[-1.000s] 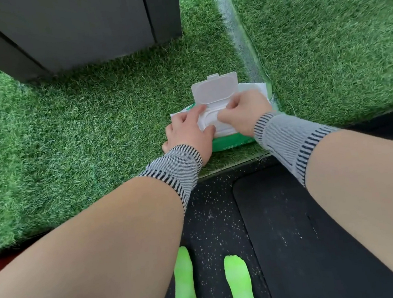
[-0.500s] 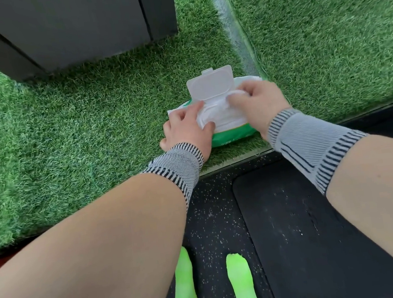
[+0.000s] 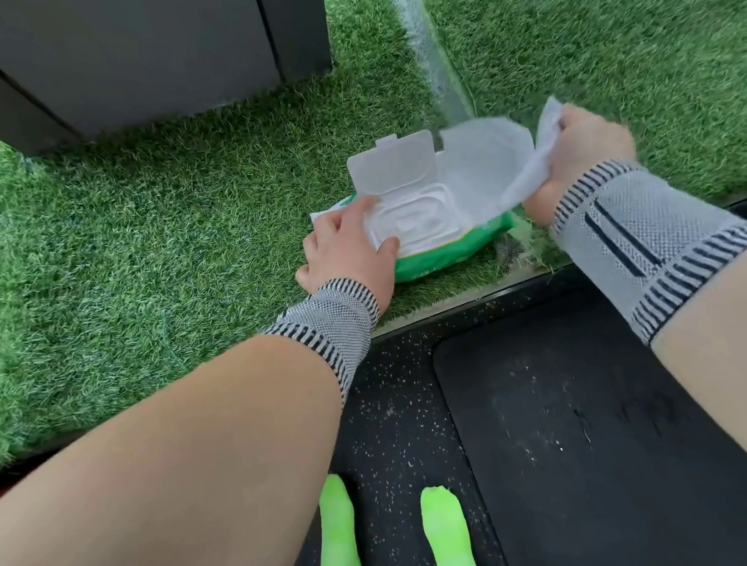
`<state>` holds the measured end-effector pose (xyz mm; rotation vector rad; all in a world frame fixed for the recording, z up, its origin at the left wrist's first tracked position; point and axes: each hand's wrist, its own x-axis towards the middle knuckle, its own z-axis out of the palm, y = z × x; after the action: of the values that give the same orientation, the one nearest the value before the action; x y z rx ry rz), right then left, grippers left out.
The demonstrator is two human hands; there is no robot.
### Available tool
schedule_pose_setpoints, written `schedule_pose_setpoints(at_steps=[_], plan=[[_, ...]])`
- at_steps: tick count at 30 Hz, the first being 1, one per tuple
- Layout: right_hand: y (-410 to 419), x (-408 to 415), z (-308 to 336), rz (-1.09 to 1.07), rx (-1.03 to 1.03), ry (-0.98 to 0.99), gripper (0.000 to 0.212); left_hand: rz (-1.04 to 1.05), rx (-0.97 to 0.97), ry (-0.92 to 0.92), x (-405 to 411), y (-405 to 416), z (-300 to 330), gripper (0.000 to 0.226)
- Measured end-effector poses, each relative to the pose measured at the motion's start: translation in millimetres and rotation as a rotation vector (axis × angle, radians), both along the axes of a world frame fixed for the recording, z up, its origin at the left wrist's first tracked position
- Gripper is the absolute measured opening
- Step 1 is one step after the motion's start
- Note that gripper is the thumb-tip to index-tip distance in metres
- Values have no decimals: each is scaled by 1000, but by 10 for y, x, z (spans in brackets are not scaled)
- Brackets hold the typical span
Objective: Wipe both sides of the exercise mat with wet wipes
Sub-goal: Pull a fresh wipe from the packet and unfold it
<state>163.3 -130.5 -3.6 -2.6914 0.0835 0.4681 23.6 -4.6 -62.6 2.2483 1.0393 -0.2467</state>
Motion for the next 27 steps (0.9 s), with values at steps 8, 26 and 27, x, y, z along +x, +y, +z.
schedule_pose_setpoints(at_steps=[8,26,27], plan=[[46,-283,-31,-27,562,347,41,-153,91,-183,125,165,282,70],[186,-336,-39,761,-176,374,52,-751,279,606,159,-58,286,87],[129,-349,37,604,-14,349,47,-741,250,648,206,-67,359,84]])
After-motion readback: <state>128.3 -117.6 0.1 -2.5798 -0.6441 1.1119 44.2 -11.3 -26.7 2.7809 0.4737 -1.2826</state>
